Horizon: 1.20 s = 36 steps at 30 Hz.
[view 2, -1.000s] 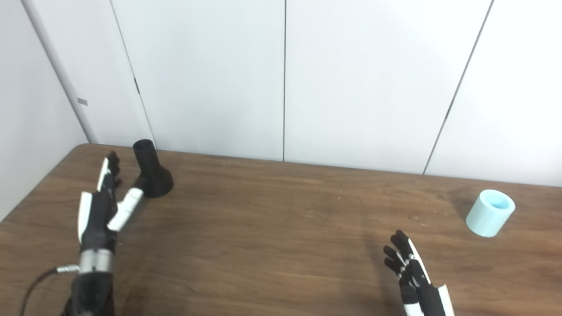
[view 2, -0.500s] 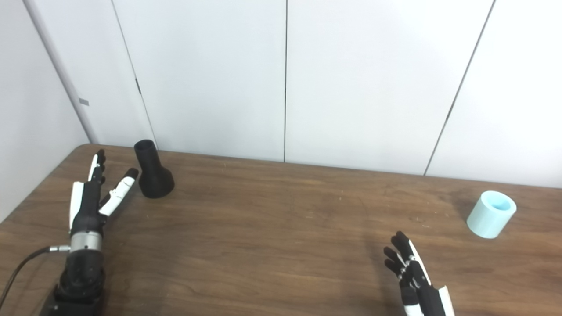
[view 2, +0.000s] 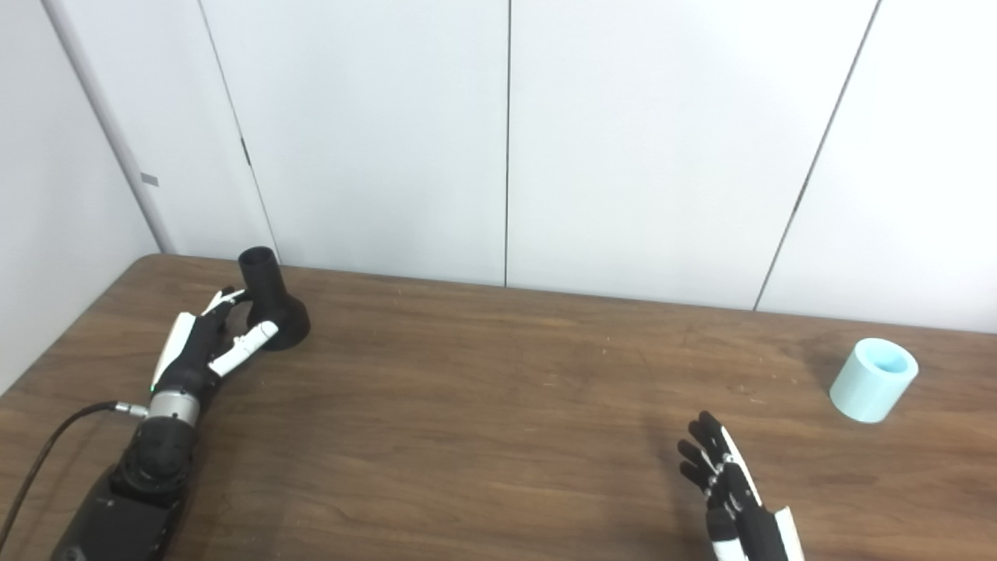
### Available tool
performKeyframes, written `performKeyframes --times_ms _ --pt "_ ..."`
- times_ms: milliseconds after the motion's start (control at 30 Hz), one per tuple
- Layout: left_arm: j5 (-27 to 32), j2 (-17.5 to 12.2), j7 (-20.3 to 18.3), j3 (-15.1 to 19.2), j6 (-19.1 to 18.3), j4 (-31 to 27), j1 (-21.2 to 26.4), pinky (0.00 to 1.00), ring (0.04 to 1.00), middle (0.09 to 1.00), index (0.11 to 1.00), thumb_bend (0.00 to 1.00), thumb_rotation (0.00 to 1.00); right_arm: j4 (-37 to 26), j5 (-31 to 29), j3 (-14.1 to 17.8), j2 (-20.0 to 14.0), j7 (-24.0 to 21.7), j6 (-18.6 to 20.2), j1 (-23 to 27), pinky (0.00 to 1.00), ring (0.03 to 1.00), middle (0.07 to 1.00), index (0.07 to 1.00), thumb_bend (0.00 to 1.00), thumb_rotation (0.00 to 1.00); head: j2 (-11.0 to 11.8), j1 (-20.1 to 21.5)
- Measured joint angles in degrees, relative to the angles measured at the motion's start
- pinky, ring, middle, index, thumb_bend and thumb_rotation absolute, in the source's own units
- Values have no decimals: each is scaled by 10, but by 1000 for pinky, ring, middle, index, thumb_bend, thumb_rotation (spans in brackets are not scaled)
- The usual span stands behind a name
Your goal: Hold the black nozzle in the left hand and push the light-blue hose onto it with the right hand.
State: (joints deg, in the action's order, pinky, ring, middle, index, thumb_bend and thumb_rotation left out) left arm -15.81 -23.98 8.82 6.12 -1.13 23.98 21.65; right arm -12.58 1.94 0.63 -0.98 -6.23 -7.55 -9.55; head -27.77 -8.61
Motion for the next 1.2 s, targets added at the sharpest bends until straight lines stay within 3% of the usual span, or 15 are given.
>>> performKeyframes --times_ms 167,800,1067,1200 --pt "5 0 -4 -2 2 25 20 1000 1000 1000 758 776 605 -2 1 -1 0 0 1 0 865 891 932 950 671 934 -1 0" --pt "-27 -18 26 -35 25 115 60 1000 998 988 760 782 598 -4 12 -4 0 1 2 -2 875 898 933 956 683 947 -10 5" --pt "-37 -18 32 -44 25 115 61 1000 994 979 753 747 562 -6 12 -6 1 1 4 -4 876 897 931 957 679 950 -10 7" --pt "-40 -17 40 -46 24 115 61 1000 1000 962 683 582 531 -8 13 -6 1 1 5 -4 875 897 931 956 676 953 -11 7"
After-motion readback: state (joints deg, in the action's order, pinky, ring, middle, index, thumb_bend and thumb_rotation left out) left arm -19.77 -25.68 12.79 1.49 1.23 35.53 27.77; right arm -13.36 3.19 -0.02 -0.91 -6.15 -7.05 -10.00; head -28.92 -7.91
